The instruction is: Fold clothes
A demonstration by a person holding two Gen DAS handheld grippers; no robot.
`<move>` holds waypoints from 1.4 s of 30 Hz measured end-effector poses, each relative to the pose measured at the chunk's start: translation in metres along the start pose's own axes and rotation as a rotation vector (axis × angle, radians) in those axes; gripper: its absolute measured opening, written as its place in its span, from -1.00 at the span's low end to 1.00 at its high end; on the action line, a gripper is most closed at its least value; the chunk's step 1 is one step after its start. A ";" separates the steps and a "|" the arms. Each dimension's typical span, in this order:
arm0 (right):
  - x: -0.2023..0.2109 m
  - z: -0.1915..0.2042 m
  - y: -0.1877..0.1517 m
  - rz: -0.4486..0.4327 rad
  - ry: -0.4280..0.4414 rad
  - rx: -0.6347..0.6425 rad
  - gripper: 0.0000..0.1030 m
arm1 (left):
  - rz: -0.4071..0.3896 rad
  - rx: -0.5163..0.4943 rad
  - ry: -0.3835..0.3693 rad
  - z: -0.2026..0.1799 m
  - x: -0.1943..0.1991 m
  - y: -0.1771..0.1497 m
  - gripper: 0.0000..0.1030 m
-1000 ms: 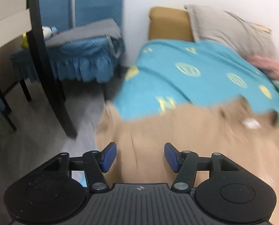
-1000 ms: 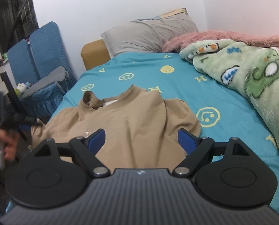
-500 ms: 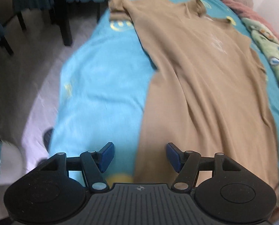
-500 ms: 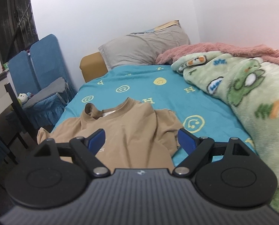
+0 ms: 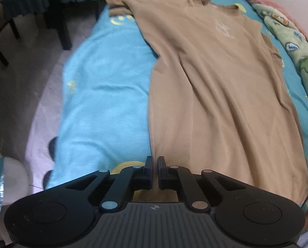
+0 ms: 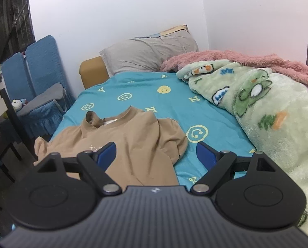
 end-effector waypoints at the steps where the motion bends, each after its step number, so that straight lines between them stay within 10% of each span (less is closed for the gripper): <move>1: 0.000 0.001 0.000 -0.001 0.002 0.004 0.67 | 0.005 0.011 0.022 0.006 0.005 -0.001 -0.92; 5: -0.001 0.002 0.000 0.005 0.008 0.011 0.67 | -0.022 -0.027 0.165 0.011 0.015 0.003 -0.91; 9: -0.004 0.003 -0.003 0.030 0.013 0.011 0.67 | -0.086 -0.027 0.158 0.009 0.031 0.009 -0.78; 18: -0.021 0.013 -0.017 0.135 0.025 0.058 0.67 | -0.382 -0.001 0.130 -0.051 0.077 0.055 0.60; 29: -0.067 0.031 -0.047 0.275 0.002 0.169 0.67 | -0.461 -0.094 0.106 -0.146 0.009 0.108 0.66; 42: -0.134 0.024 -0.069 0.352 -0.092 0.206 0.67 | -0.413 -0.120 0.129 -0.113 -0.072 0.125 0.68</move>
Point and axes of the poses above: each gripper's, at about its wrist camera, not at the fingertips, and x roughly against the way its jaws point, z to its left, y to its top, the point moved 4 cm from there along -x, roughly the way its jaws point, and after that the axes turned 10 degrees about y, right-handed, at the moved point
